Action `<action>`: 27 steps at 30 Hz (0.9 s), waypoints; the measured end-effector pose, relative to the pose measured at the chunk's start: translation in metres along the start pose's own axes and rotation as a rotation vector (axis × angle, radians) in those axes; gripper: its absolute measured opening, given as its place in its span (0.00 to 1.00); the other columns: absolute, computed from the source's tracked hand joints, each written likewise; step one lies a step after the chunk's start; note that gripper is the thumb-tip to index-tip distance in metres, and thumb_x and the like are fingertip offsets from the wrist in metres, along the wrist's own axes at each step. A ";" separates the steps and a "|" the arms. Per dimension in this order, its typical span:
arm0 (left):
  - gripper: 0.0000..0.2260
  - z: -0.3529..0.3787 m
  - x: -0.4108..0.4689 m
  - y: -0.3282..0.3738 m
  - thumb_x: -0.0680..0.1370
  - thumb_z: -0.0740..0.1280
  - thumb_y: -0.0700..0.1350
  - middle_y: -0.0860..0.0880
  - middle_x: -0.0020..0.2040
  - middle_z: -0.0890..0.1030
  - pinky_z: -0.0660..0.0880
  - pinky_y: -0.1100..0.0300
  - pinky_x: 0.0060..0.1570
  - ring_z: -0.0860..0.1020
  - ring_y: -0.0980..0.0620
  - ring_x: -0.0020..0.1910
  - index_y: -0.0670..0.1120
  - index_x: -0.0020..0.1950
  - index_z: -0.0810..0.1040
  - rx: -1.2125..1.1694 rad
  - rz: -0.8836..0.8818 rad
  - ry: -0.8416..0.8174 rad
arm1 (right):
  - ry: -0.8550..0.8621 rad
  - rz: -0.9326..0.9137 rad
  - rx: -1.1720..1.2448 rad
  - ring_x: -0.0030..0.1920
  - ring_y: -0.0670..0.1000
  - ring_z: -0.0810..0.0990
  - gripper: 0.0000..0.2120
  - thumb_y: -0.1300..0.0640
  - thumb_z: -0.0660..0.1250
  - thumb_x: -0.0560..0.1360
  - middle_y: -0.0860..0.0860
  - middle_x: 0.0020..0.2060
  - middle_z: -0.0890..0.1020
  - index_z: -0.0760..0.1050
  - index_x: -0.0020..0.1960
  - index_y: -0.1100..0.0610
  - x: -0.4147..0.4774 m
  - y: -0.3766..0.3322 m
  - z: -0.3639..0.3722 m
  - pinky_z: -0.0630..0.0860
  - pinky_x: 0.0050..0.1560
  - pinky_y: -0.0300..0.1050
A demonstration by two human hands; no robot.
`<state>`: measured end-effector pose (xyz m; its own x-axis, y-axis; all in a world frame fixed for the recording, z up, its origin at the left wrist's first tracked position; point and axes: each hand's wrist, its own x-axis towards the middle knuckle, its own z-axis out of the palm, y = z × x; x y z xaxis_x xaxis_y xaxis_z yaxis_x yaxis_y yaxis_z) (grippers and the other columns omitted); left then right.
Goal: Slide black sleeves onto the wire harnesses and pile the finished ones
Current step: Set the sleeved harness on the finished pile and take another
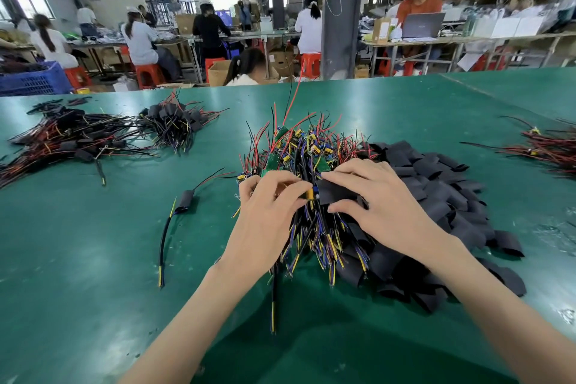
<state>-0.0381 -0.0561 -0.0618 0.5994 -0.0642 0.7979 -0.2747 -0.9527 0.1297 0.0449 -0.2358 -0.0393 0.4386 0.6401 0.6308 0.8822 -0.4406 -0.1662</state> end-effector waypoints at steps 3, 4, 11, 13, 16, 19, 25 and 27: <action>0.10 0.000 0.001 0.000 0.77 0.64 0.43 0.48 0.46 0.78 0.62 0.57 0.57 0.71 0.54 0.49 0.45 0.56 0.79 -0.042 -0.013 0.045 | 0.027 -0.001 -0.011 0.48 0.55 0.78 0.20 0.51 0.70 0.70 0.51 0.49 0.80 0.79 0.59 0.58 0.000 -0.004 0.001 0.71 0.49 0.53; 0.11 0.000 0.002 0.000 0.76 0.66 0.42 0.50 0.45 0.78 0.62 0.60 0.58 0.72 0.54 0.47 0.47 0.58 0.77 -0.090 -0.044 0.042 | 0.030 -0.003 -0.022 0.47 0.56 0.78 0.20 0.51 0.70 0.70 0.52 0.49 0.80 0.79 0.59 0.58 0.000 -0.005 0.001 0.71 0.48 0.53; 0.20 -0.003 0.001 0.005 0.72 0.70 0.37 0.61 0.43 0.79 0.58 0.75 0.58 0.68 0.61 0.52 0.56 0.58 0.71 -0.317 -0.212 0.061 | -0.011 0.018 0.010 0.48 0.53 0.77 0.19 0.49 0.67 0.72 0.50 0.50 0.79 0.78 0.60 0.57 -0.001 -0.004 0.002 0.66 0.48 0.48; 0.20 -0.004 0.001 0.006 0.72 0.70 0.38 0.65 0.43 0.78 0.60 0.74 0.58 0.67 0.66 0.54 0.57 0.57 0.71 -0.333 -0.210 0.058 | -0.018 0.010 0.032 0.50 0.53 0.78 0.20 0.50 0.68 0.71 0.50 0.51 0.80 0.78 0.60 0.57 0.000 -0.005 0.002 0.66 0.49 0.46; 0.20 -0.004 0.001 0.008 0.72 0.70 0.38 0.70 0.43 0.75 0.61 0.71 0.58 0.66 0.72 0.55 0.56 0.58 0.72 -0.333 -0.183 0.056 | -0.005 -0.012 0.025 0.50 0.55 0.78 0.19 0.51 0.70 0.70 0.51 0.50 0.80 0.79 0.58 0.58 0.000 -0.007 0.003 0.66 0.49 0.47; 0.21 -0.003 0.000 0.009 0.72 0.71 0.38 0.72 0.43 0.74 0.62 0.71 0.59 0.66 0.73 0.55 0.57 0.59 0.72 -0.336 -0.184 0.077 | 0.004 -0.018 0.006 0.50 0.55 0.77 0.18 0.52 0.70 0.70 0.51 0.50 0.80 0.79 0.58 0.58 0.000 -0.008 0.004 0.66 0.48 0.46; 0.22 -0.002 -0.002 0.012 0.72 0.71 0.38 0.73 0.45 0.77 0.62 0.73 0.59 0.70 0.60 0.54 0.59 0.59 0.72 -0.347 -0.205 0.134 | -0.016 0.031 0.039 0.51 0.55 0.77 0.20 0.50 0.67 0.73 0.52 0.51 0.80 0.77 0.60 0.59 -0.001 -0.011 0.004 0.65 0.49 0.45; 0.22 -0.002 -0.002 0.013 0.72 0.72 0.38 0.71 0.48 0.77 0.62 0.74 0.59 0.72 0.58 0.54 0.59 0.59 0.73 -0.354 -0.207 0.149 | -0.033 0.040 0.058 0.53 0.55 0.77 0.20 0.52 0.68 0.73 0.52 0.52 0.79 0.77 0.62 0.60 0.000 -0.012 0.005 0.65 0.50 0.46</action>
<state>-0.0445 -0.0675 -0.0604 0.5613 0.1860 0.8065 -0.4161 -0.7789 0.4692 0.0355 -0.2280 -0.0409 0.4787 0.6433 0.5976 0.8717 -0.4298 -0.2356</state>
